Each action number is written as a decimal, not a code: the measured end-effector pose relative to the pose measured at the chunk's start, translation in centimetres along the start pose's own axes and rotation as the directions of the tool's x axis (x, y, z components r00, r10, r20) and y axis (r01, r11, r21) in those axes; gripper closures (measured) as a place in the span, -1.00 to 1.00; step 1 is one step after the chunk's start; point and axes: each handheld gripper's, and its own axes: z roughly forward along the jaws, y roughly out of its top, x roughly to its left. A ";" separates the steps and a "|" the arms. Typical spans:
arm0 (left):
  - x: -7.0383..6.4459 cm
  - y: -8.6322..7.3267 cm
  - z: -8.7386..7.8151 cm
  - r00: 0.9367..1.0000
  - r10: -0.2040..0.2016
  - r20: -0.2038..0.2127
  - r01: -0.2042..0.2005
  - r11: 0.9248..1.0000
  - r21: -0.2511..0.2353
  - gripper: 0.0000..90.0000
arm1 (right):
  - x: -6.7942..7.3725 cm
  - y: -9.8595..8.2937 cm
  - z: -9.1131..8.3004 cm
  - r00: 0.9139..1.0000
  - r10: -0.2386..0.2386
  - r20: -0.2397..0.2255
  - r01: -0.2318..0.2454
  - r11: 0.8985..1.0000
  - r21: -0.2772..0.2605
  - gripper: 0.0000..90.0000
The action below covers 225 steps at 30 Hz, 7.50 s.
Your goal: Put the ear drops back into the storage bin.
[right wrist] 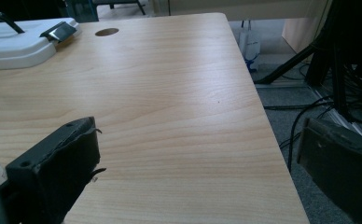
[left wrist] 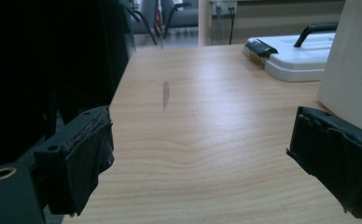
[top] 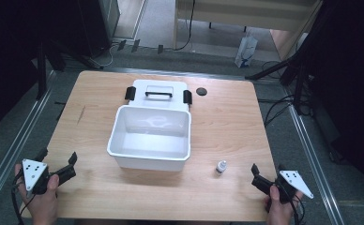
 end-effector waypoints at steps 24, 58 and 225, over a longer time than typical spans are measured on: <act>-0.1 0.1 0.1 1.000 -0.006 -0.017 0.007 0.999 0.044 -0.96 | 2.3 5.0 1.4 0.946 -0.287 -0.149 0.322 0.880 0.350 -1.00; -0.8 0.2 0.5 0.998 0.057 -0.015 -0.056 0.996 0.075 -0.96 | 9.7 10.0 4.0 0.761 -0.430 -0.486 0.645 0.417 0.641 -0.31; -0.6 0.3 0.7 1.000 0.018 0.006 -0.018 0.996 0.087 -1.00 | 28.4 17.8 11.8 0.345 -0.477 -0.808 0.938 0.147 0.313 0.60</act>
